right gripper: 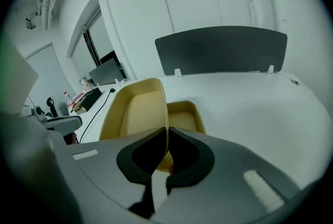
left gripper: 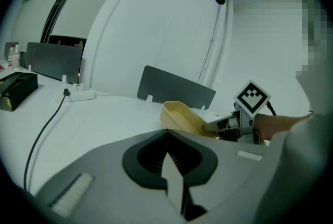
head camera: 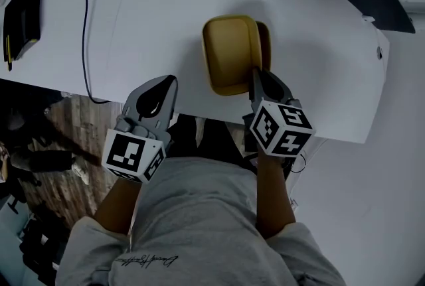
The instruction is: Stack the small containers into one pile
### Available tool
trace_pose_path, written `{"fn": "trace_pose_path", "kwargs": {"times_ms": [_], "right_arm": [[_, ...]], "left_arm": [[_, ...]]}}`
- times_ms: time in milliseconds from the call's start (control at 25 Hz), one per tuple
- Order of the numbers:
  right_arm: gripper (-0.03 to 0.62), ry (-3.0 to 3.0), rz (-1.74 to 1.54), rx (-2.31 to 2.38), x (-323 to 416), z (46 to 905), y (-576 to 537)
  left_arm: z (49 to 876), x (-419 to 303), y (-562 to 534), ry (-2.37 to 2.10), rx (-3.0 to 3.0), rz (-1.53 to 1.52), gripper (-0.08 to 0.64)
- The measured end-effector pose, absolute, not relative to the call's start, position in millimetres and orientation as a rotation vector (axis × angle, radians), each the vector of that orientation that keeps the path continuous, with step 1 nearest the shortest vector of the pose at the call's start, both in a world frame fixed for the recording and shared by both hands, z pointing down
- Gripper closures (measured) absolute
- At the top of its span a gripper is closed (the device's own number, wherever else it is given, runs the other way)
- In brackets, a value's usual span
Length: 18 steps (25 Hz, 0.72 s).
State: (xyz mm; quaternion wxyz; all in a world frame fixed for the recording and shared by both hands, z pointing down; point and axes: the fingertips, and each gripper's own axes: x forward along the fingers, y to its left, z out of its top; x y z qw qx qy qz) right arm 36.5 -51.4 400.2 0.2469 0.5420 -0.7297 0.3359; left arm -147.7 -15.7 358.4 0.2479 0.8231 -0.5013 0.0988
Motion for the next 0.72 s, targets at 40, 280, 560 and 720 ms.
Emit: {"fn": "trace_pose_path", "kwargs": {"times_ms": [40,280,560,720], "right_arm": [[0.566,-1.986,0.916,1.487,41,400,-51],[0.566,-1.955,0.918,1.538,68,399,-50],[0.566,-1.903,0.935,1.579,92,412,-48],[0.566,-1.884,0.943,1.581,96,421,-49]], "left_arm": [[357,-144,-16,-1.362,2.247,0.269,0.558],[355,-128,-15,-1.345,2.268,0.281,0.558],[356,-113,-13,-1.327,2.275,0.293,0.558],[357,-111,-13,-1.332,2.268,0.299,0.558]]}}
